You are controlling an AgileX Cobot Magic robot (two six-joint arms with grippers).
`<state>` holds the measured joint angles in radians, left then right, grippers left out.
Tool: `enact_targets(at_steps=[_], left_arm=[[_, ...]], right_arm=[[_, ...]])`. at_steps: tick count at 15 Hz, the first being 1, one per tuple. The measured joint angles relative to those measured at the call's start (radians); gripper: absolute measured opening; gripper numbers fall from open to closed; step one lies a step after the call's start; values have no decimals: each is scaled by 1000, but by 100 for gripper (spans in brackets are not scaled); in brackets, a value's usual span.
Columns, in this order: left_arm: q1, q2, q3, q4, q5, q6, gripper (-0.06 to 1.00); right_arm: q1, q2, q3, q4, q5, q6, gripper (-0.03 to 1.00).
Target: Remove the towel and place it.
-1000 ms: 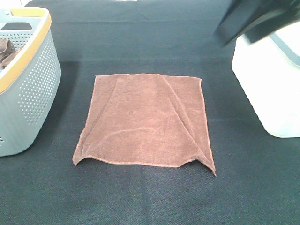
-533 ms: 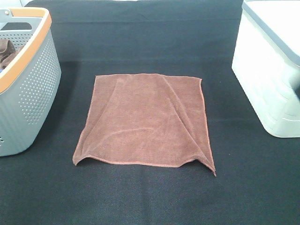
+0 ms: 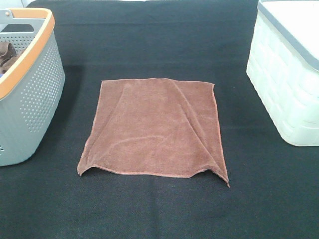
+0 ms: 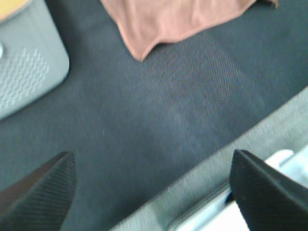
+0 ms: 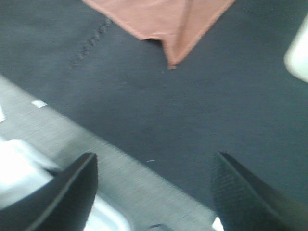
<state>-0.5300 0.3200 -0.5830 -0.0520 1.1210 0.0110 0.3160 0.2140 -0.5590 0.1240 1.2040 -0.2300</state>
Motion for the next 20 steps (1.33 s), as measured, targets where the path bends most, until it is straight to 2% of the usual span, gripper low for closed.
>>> enact_targets(at_steps=[4,8,13,16,20], left_arm=[[0,-37,75,-8,-52,42,82],[0,-40,83,-19,-69,64,82],[0,-40,83,-19,-71,67,82],[0,-40,83,-19,-71,67,82],[0,-40,83,-12,-71,81,82]], right_arm=[[0,-81,21,-60,-63,86,64],[0,-84,51,-61,-133,93,64],[0,-84,51,-60,-135,98,64],[0,-84,51,-53,-135,190,64],[0,-84,51,-55,-136,198,64]])
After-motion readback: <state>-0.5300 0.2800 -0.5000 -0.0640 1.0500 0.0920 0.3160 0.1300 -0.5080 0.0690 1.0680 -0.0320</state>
